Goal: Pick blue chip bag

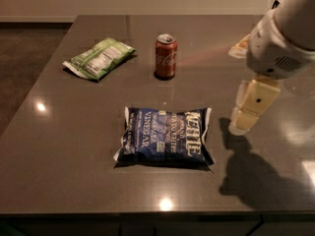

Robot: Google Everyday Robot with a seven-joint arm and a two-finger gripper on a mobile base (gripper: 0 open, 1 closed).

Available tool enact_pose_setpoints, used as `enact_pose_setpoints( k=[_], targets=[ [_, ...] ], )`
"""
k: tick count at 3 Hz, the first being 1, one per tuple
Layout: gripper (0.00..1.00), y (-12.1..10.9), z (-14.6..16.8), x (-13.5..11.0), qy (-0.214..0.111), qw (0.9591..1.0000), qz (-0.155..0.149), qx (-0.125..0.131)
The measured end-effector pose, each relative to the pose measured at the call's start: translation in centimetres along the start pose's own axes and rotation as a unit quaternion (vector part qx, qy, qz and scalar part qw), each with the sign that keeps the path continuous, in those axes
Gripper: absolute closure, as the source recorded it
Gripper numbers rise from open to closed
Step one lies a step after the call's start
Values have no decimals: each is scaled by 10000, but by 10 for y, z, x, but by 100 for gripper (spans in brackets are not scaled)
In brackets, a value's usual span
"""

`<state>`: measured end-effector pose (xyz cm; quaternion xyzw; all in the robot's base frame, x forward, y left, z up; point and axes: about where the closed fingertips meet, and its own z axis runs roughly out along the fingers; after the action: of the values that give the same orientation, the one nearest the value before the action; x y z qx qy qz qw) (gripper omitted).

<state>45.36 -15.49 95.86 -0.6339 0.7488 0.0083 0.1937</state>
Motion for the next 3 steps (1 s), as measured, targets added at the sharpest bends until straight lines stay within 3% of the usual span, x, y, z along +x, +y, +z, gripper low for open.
enact_pose_setpoints(
  k=[1, 3],
  targets=[
    [0, 10, 35, -30, -164, 9990, -338, -235],
    [0, 36, 98, -59, 39, 9933, -846, -787]
  ],
)
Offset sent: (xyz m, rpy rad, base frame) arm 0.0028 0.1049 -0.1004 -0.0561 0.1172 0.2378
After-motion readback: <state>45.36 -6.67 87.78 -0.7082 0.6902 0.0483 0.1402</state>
